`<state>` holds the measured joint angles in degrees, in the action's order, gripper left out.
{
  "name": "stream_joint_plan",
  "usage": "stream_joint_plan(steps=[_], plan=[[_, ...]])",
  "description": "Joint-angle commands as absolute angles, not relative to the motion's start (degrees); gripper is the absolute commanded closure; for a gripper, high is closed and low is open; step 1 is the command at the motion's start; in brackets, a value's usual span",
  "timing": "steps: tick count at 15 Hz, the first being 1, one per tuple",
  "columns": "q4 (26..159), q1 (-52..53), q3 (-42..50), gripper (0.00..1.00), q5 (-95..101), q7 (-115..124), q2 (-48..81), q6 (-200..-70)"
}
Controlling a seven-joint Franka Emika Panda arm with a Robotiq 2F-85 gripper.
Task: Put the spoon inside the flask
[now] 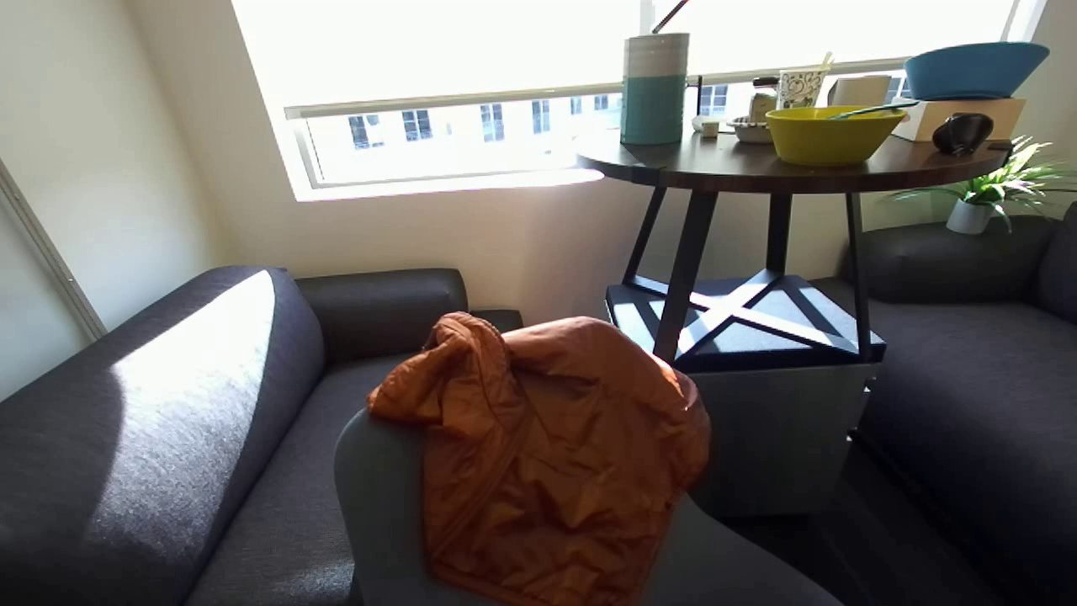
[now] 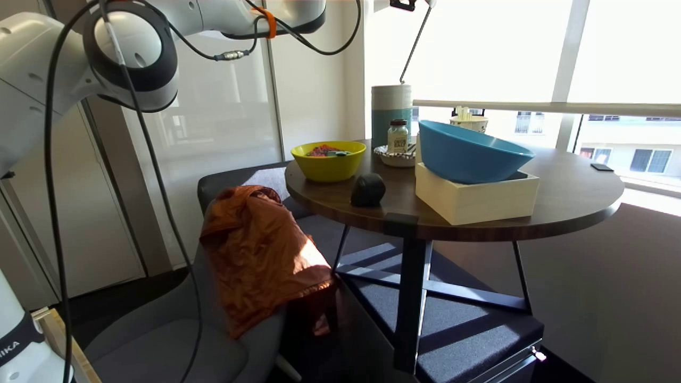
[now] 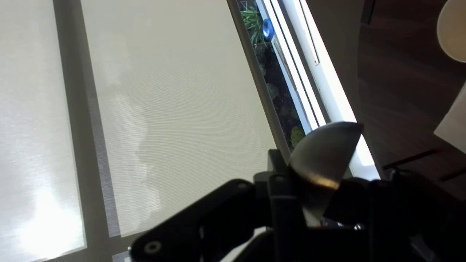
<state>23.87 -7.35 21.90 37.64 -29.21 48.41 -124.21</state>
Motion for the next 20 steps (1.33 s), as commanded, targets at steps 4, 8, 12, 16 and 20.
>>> stream_joint_plan(steps=[4, 8, 12, 16, 20], plan=[[26.9, -8.8, 17.8, 0.98, 35.2, -38.5, 46.0, -128.7], [27.4, -8.6, 16.0, 0.98, 33.5, -44.4, 45.8, -130.1], [27.5, -7.5, 16.3, 0.99, 33.3, -47.2, 46.1, -131.4], [26.9, -5.6, 18.0, 0.99, 35.1, -47.1, 46.9, -132.7], [25.6, -2.9, 21.9, 0.99, 40.3, -45.8, 48.5, -134.9]])
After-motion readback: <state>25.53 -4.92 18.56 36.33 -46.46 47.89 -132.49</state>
